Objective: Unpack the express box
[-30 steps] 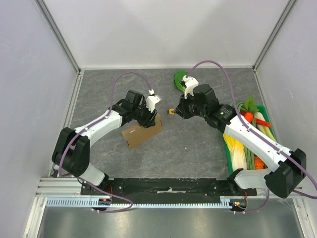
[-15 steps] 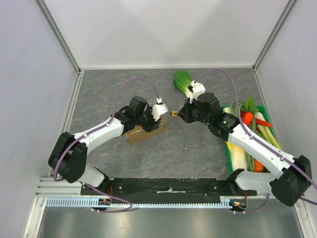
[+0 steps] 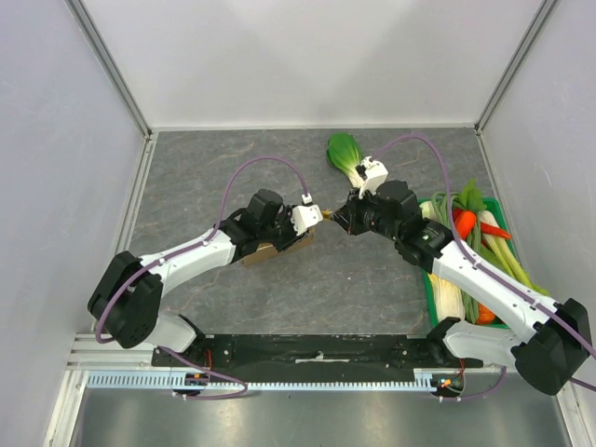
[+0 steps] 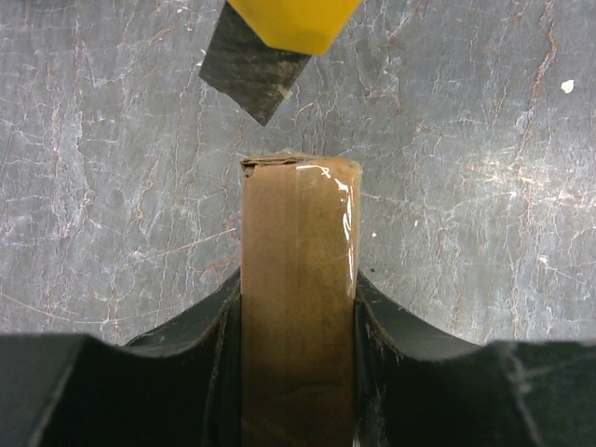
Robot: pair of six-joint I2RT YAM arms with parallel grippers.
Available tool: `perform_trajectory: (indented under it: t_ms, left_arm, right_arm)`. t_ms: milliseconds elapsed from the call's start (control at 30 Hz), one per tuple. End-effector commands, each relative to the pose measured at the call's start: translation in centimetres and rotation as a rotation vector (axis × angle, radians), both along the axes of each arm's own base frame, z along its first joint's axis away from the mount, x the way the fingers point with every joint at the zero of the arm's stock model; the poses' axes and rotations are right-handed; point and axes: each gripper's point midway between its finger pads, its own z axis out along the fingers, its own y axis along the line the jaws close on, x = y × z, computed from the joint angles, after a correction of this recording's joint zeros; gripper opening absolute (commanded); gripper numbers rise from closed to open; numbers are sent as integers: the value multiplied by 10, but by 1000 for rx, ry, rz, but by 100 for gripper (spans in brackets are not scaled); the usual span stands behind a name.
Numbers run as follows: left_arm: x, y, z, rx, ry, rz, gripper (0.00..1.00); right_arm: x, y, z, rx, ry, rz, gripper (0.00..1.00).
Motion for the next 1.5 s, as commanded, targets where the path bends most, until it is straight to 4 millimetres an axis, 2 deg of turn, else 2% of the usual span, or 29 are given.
perform_trajectory:
  t_ms: [0, 133, 433, 1000, 1300, 1467]
  left_arm:
    - [-5, 9, -15, 52, 60, 27, 29]
    - [-11, 7, -17, 41, 82, 2, 27]
    - [-15, 8, -19, 50, 105, -2, 26]
    - [-16, 10, -23, 59, 115, 8, 26]
    - [-18, 11, -25, 58, 119, 9, 25]
    - [-16, 11, -24, 59, 112, 13, 25]
  right_arm:
    - [3, 6, 4, 13, -31, 26, 0]
    - [4, 9, -6, -11, -15, 40, 0]
    - [6, 11, -15, -45, -12, 65, 0]
    - [9, 10, 5, -16, -51, 47, 0]
    - [12, 6, 22, 2, -92, 16, 0]
    - [10, 11, 20, 11, -79, 41, 0]
